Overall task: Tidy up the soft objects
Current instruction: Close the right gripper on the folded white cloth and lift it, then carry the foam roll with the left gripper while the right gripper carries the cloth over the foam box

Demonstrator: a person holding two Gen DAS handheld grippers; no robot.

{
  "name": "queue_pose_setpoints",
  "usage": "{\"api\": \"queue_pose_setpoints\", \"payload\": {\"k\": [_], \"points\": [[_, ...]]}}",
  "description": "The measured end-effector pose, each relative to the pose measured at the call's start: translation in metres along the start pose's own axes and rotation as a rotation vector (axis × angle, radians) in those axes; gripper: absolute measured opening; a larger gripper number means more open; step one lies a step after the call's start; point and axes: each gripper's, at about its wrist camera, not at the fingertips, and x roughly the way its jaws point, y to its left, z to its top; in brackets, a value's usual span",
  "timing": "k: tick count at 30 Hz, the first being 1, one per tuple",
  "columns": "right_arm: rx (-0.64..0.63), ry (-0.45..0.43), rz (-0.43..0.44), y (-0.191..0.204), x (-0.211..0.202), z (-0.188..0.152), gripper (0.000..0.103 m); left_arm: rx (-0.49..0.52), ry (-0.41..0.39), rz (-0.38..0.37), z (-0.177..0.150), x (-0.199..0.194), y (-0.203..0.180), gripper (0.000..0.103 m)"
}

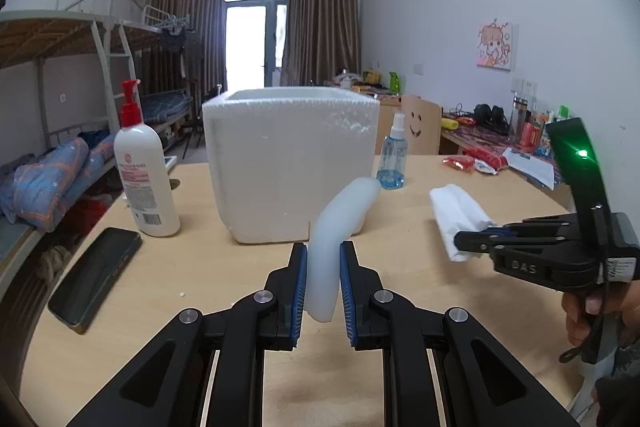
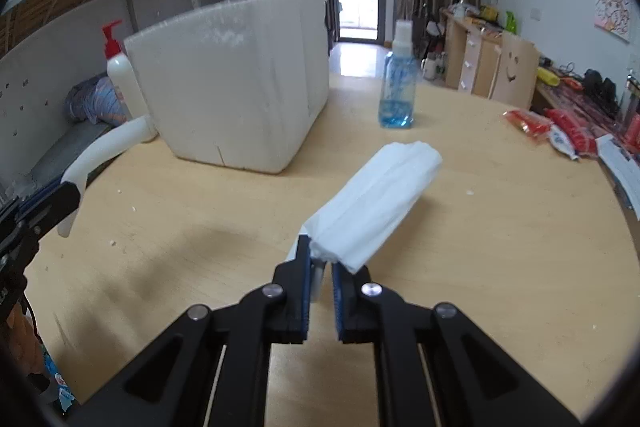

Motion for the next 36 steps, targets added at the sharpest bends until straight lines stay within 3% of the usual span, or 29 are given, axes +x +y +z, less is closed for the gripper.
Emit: {"api": "queue_pose_setpoints", "payload": {"k": [36], "points": [[-0.109, -0.415, -0.019, 0.036, -0.151, -0.042, 0.012, 0.057, -0.211, 0.06, 0.021, -0.096, -0.026, 0.018]]}}
